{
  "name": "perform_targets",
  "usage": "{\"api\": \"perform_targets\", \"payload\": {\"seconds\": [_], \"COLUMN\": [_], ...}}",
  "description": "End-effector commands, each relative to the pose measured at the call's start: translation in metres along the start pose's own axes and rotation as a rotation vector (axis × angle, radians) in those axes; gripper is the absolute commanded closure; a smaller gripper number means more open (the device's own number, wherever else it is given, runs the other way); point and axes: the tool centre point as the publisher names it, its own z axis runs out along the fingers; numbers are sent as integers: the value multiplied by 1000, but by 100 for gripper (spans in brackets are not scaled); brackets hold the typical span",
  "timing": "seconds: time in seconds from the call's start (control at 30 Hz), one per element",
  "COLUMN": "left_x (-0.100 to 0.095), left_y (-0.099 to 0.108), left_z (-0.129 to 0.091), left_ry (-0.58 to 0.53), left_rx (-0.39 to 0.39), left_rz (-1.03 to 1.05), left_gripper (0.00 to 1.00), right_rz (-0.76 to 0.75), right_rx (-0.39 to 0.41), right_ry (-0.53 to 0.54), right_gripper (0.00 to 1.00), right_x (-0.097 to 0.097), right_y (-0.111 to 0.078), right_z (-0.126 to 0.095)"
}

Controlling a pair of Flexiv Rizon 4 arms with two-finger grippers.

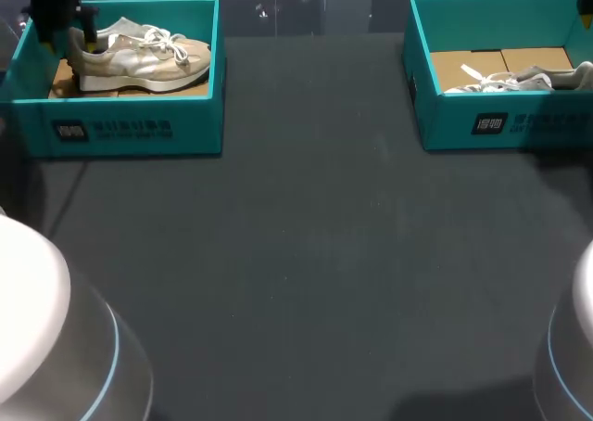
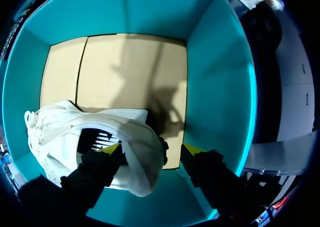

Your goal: Take the shoe out of the shoebox, open the shoe tongue, remove and reinsert the insole, then place the shoe into the shoebox

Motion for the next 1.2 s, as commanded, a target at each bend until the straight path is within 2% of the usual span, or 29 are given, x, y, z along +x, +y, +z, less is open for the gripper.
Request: {"api": "perform_targets", "payload": {"seconds": [0.03,0.83,1.0,1.2], "left_x": [-2,0,0,0], "left_y": [8,2,1,0], "left_z": [6,23,25,27], "left_ry": [5,37,44,52], "left_rx": [18,36,36,37], "left_rz": [-2,-16,-16,-15], "left_gripper": [25,34,40,55], "right_rz": [0,0,0,0], "right_rx": [1,1,1,1], "right_ry": [-1,-1,-1,-1], "right_gripper": [0,0,0,0], "right_x": [0,0,0,0], "right_y": [0,0,0,0], "right_z": [0,0,0,0]}}
